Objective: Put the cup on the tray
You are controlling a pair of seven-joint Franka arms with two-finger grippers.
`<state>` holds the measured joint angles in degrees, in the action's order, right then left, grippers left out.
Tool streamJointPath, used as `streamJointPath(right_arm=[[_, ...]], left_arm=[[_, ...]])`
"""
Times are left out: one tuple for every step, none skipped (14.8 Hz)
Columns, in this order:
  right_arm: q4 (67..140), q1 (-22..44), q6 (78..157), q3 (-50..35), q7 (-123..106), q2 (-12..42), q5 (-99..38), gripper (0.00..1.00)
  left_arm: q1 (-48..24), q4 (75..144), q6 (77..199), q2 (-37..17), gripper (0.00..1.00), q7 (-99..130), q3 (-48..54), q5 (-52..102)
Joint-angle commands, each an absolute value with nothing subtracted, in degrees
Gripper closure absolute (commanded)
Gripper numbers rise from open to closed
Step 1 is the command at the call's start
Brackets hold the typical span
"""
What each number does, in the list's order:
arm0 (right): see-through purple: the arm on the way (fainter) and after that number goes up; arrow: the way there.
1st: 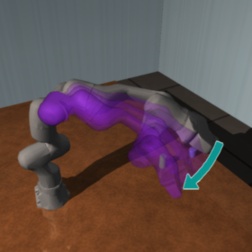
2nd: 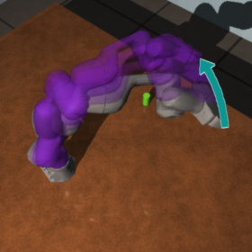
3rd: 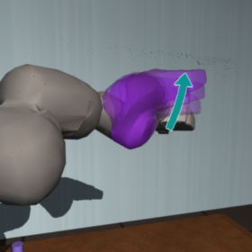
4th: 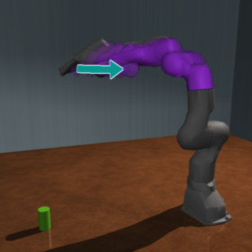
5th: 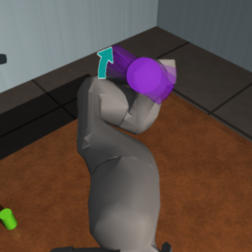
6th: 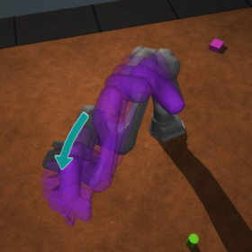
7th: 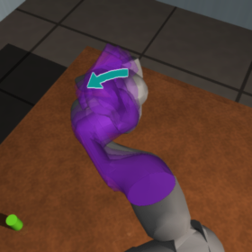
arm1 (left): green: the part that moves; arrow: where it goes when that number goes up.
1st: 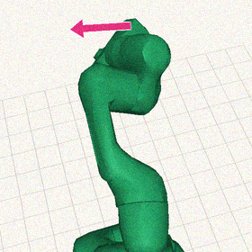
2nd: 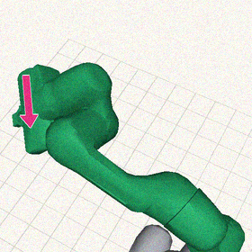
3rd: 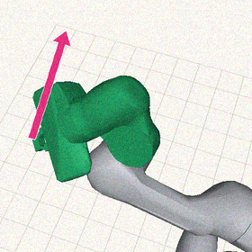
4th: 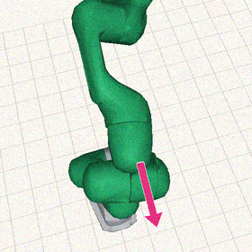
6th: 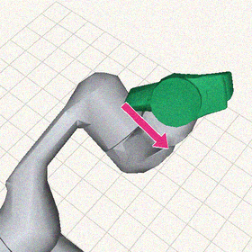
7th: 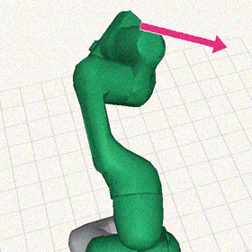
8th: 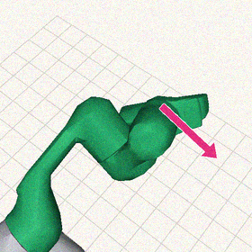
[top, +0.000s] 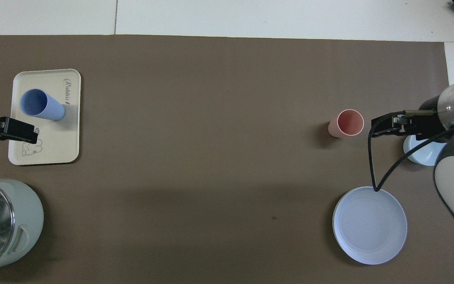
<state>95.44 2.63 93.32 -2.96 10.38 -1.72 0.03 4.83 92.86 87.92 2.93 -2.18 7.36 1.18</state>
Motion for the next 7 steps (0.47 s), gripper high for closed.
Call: streamJointPath(right_arm=[[95.7, 1.8, 93.8, -3.1, 8.1, -2.8, -1.8, 0.01], [95.2, 1.8, 93.2, -3.1, 8.1, -2.8, -1.8, 0.01], [94.4, 1.7, 92.5, -3.1, 8.1, -2.6, -1.9, 0.01], [93.7, 1.7, 91.9, -3.1, 8.1, -2.4, -1.9, 0.01], [93.0, 1.8, 91.4, -3.1, 8.1, -2.1, -1.9, 0.01], [92.6, 1.7, 91.2, -3.1, 8.1, -2.0, -1.8, 0.01], [92.5, 1.6, 91.2, -3.1, 8.1, -2.0, -1.9, 0.01]], left_arm=[[4.5, 95.3, 89.3, 4.9, 0.0, -2.0, 7.0, 1.8], [4.5, 95.3, 89.3, 4.9, 0.0, -2.0, 7.0, 1.8], [4.5, 95.3, 89.3, 4.9, 0.0, -2.0, 7.0, 1.8], [4.5, 95.4, 89.2, 4.9, 0.0, -2.0, 7.0, 1.8], [4.4, 95.4, 89.2, 4.9, 0.0, -2.0, 7.0, 1.8], [4.4, 95.4, 89.2, 4.9, 0.0, -2.0, 7.0, 1.8], [4.4, 95.4, 89.2, 4.9, 0.0, -2.0, 7.0, 1.8]])
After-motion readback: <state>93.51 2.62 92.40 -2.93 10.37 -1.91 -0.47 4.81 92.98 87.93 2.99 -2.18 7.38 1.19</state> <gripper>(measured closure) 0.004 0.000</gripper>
